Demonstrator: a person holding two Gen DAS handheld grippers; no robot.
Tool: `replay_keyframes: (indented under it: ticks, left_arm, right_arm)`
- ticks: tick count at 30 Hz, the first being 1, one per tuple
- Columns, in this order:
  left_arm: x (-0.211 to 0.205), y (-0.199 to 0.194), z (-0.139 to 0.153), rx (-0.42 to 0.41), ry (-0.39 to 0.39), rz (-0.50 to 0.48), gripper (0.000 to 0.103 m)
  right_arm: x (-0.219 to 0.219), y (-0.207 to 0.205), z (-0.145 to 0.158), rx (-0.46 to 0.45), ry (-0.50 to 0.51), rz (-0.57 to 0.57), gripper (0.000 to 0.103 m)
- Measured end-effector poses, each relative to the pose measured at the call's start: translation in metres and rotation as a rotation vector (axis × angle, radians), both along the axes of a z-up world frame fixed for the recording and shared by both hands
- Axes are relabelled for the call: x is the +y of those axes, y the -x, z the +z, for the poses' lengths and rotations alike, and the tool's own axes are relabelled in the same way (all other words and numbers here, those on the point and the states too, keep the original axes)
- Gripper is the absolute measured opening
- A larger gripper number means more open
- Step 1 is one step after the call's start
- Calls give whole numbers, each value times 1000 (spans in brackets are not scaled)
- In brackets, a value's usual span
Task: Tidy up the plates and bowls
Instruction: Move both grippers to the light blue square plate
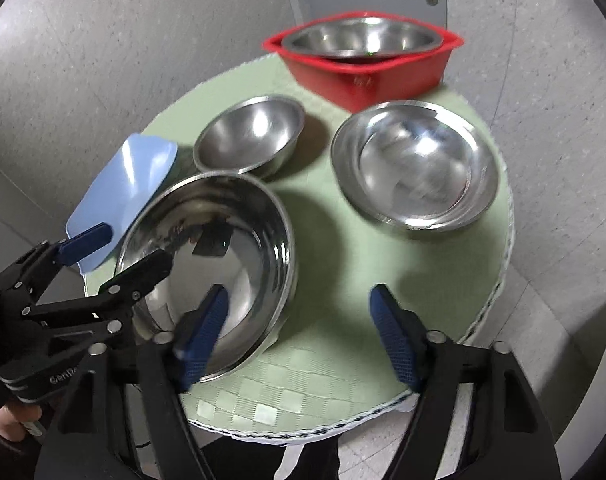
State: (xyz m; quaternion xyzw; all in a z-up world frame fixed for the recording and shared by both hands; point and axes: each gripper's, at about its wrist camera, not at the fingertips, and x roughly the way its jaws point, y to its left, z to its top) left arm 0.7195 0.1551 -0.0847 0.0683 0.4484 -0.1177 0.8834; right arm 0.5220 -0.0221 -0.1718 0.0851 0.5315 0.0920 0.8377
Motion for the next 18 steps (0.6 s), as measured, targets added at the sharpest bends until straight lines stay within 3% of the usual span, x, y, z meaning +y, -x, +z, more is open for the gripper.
replay_keyframes:
  ticks: [1,3,5,16,17,18]
  left_arm:
    - [-1,-2,-2,7,-7,-11,72]
    - [-4,-8,-8,36,-9,-54,54]
    - [-6,-12,-14,58,-15,-80,50]
    - [1,-24,-18,77,-15,-162,51]
    - [2,-24,-15,71,-16,-171,56]
    - [5,-23,-11,60,-21,-166,67]
  right_arm:
    - [1,0,-3,12,-2,-6,67]
    - [1,0,-7,30,-9,-18,60]
    - [-1,-1,-11,49,-15,-30,54]
    - [3,-2,-8,62,9,-103,51]
    - [5,-3,-6,59,17,-112,51]
    - [6,-4,-1,51,37,-126,51]
